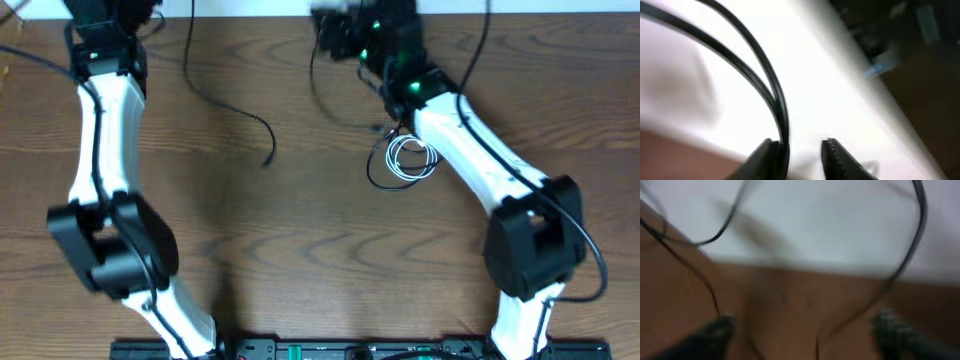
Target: Untangle cables
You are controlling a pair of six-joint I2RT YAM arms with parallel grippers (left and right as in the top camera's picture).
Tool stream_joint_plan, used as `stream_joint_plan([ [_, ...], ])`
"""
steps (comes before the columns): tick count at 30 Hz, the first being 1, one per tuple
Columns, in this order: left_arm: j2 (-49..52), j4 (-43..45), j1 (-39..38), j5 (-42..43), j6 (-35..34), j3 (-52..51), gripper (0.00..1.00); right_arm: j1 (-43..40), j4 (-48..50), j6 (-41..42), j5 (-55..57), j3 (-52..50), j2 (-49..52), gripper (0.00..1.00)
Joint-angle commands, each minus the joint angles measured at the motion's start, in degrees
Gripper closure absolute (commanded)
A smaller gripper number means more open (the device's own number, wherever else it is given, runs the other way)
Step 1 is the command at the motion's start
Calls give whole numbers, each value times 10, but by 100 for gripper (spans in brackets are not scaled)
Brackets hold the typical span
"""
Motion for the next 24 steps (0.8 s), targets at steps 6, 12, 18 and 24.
stream_joint_plan([
  [6,15,-146,123,-12,139,6,4,-36,-197,-36,-9,2,-49,1],
  [12,-3,-270,188,-13,183,6,4,-56,-354,-59,-9,2,-114,1],
  [18,-9,-434,150,-16,357,6,4,-57,-466,-61,-9,2,-134,1],
  [24,7,-464,81,-64,373,2,4,-57,-543,-61,-9,2,-134,1],
])
